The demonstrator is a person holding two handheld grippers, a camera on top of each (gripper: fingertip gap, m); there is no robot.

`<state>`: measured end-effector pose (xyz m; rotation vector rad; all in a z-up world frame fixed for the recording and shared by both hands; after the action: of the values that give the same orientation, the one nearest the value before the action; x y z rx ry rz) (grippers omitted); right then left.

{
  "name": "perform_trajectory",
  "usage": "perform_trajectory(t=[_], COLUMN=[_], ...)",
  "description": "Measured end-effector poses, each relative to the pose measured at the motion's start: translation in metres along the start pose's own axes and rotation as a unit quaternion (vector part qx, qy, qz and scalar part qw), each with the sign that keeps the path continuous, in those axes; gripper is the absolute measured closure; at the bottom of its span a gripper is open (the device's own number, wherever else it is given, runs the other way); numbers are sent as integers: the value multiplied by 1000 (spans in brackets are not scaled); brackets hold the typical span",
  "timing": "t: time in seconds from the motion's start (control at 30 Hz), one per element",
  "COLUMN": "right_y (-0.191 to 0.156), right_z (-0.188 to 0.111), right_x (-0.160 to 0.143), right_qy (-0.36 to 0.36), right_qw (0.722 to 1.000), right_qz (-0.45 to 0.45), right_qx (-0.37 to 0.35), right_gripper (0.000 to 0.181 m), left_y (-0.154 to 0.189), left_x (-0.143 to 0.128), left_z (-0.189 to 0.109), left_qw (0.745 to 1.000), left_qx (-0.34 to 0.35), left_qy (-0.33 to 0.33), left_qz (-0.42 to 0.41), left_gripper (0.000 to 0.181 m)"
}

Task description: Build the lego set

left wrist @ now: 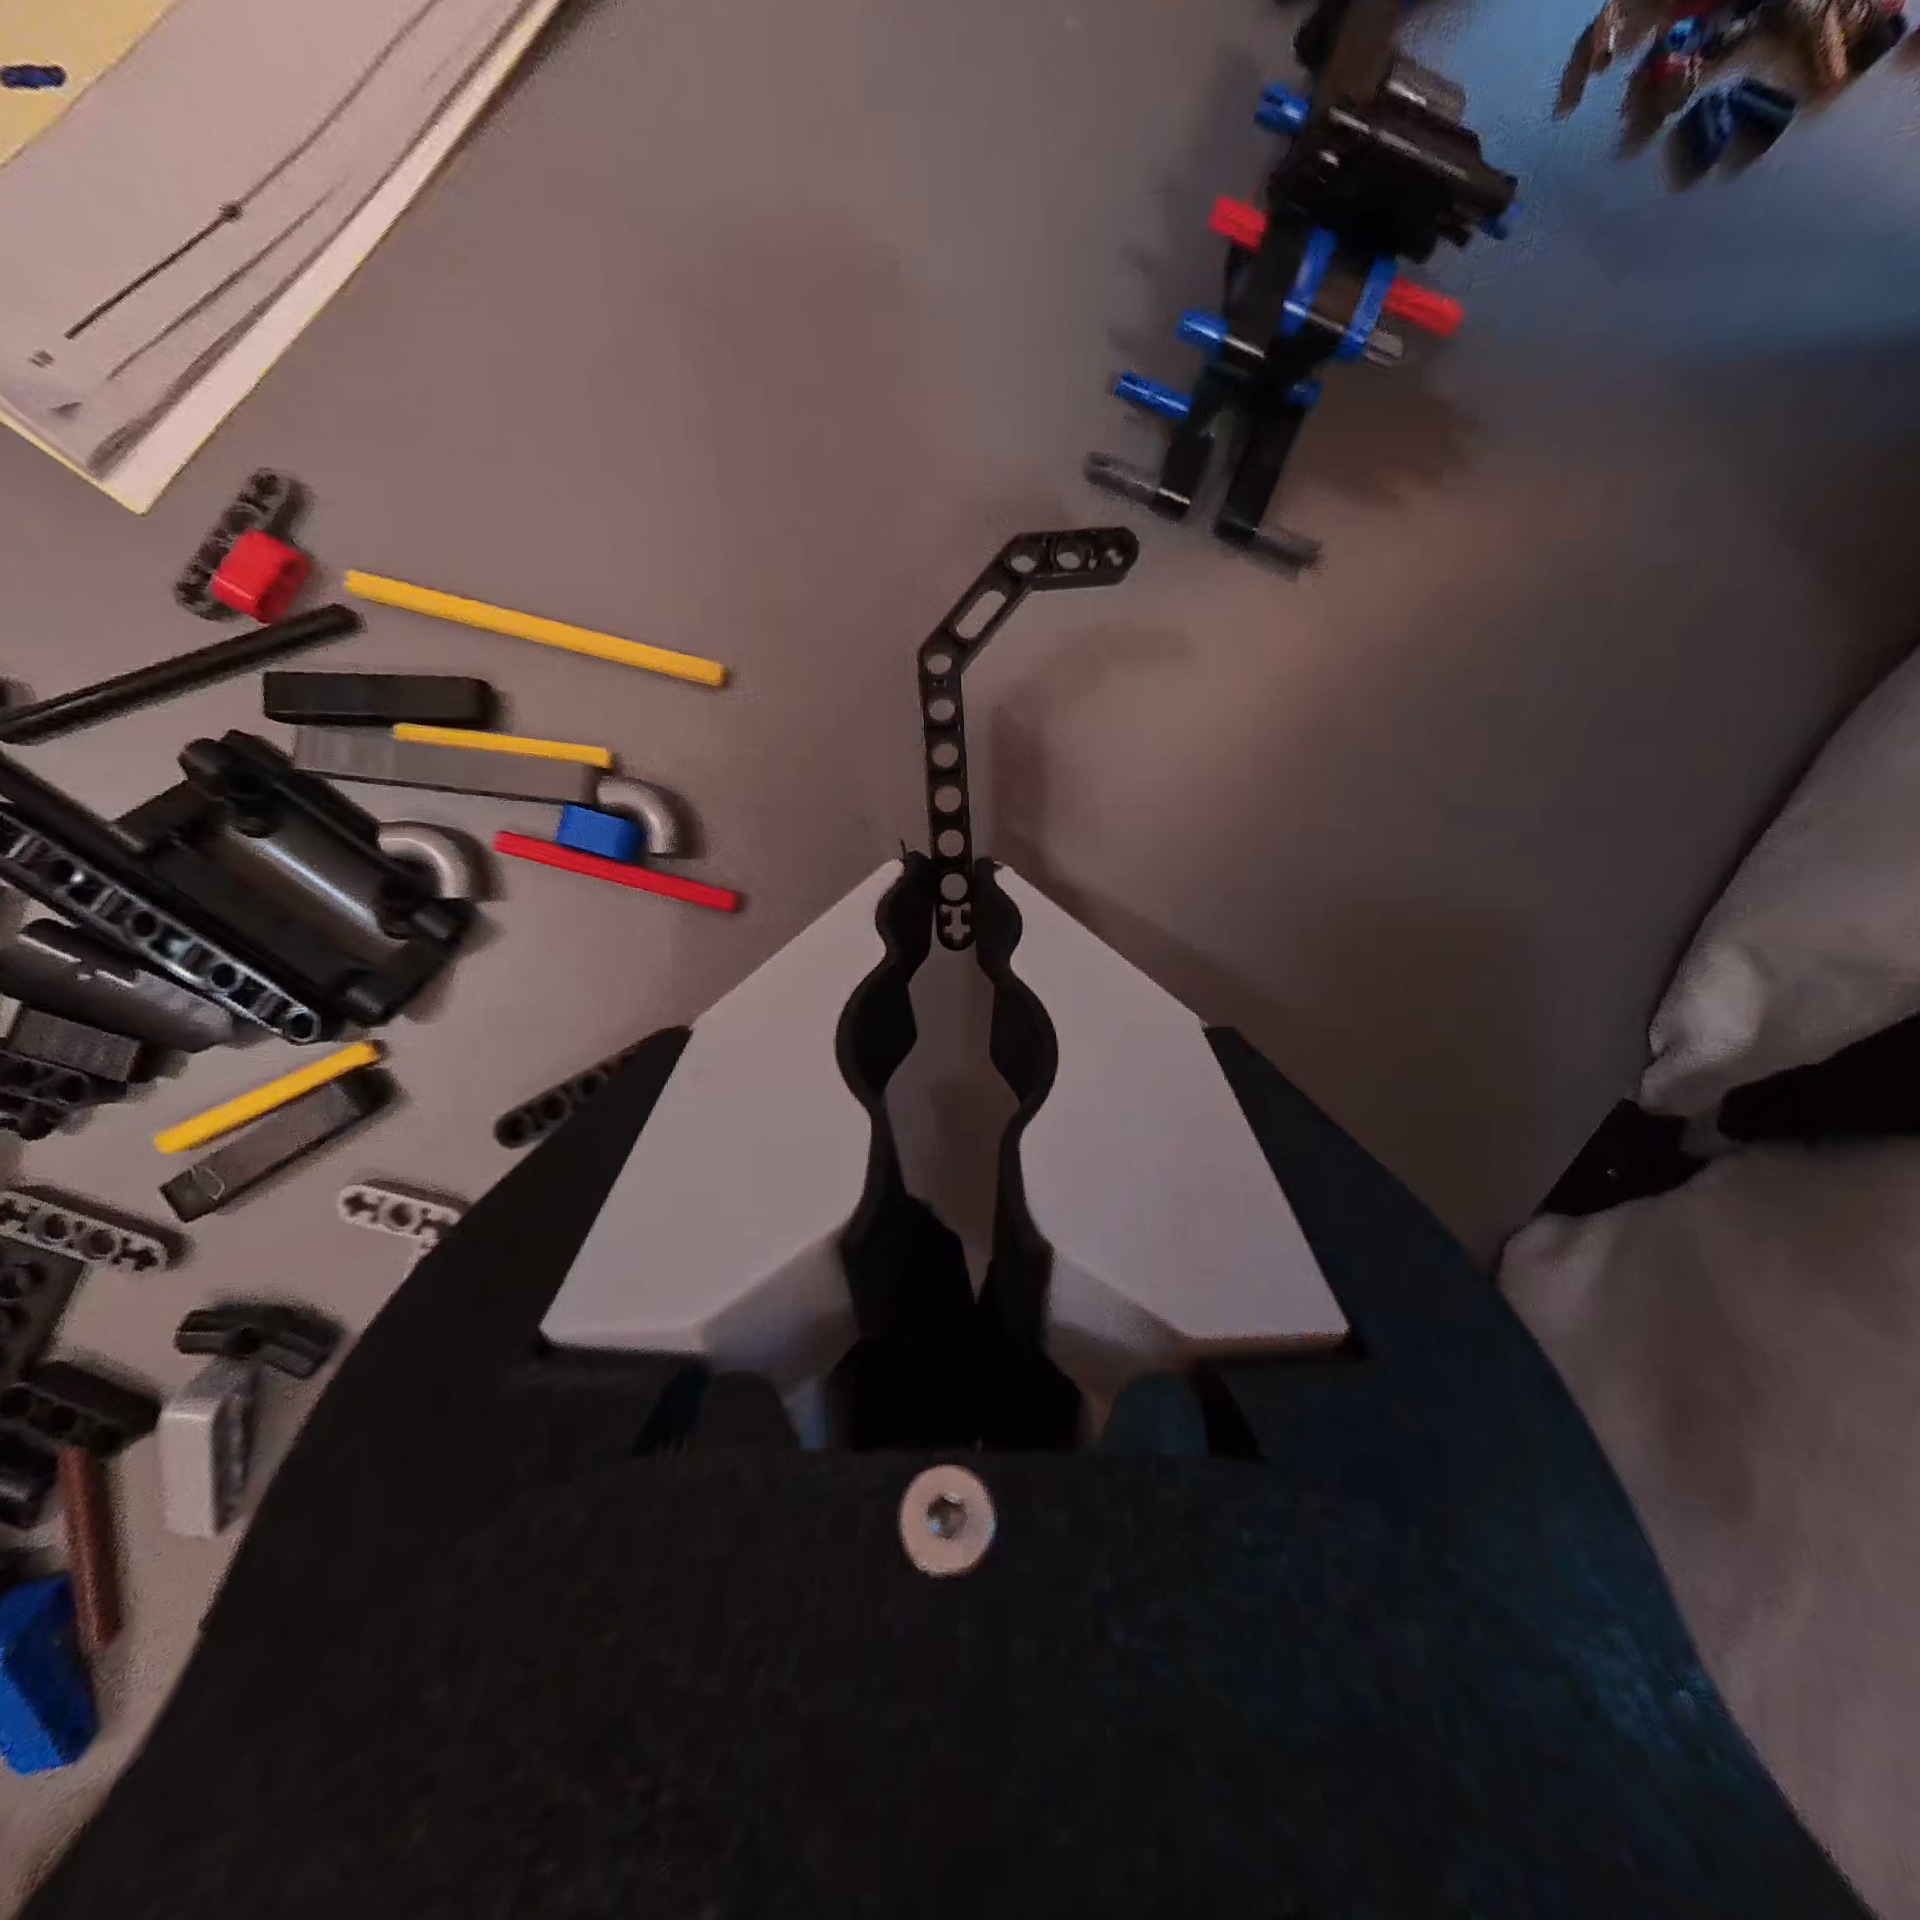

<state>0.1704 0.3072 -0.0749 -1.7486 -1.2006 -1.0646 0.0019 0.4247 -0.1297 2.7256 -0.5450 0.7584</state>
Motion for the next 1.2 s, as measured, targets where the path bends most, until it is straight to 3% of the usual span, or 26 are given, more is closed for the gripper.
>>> perform_trajectory(t=[0.2,0.3,0.43,0.53,0.67,0.87,1.2], right_y=[14,40,68,79,94,99,109], right_z=[-8,-27,-64,-75,-55,-17,2], right_x=[3,7,-17,-42,-52,-58,-68], right_qy=[-1,-2,-84,-140,-193,-210,-236], right_qw=[999,993,983,974,965,968,958], right_qz=[-22,-36,-5,-18,-42,-20,2], right_qx=[-45,-113,-162,-178,-172,-138,-164], right_gripper=[151,151,149,151,149,149,166], left_y=[18,21,27,29,33,36,29], left_x=[-8,-7,-4,-5,-5,-4,-8], left_z=[17,25,27,27,28,29,26], left_qw=[999,998,997,996,995,996,998], left_qx=[29,47,62,76,82,84,57], left_qy=[-13,-9,-5,-5,-8,-1,14], left_qz=[25,37,52,54,54,31,7], left_gripper=[175,175,175,175,175,175,175])
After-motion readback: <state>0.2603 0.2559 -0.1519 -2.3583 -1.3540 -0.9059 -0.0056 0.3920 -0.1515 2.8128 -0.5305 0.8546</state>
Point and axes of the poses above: each gripper's, where its closed fingertips meet, z out along the fingers, x out of its top, y = z × x across the jaws, the point moved 3 cm from there along -z, back along the fingers, and after that the axes turned 1 degree about -y, right-handed, at the moved point
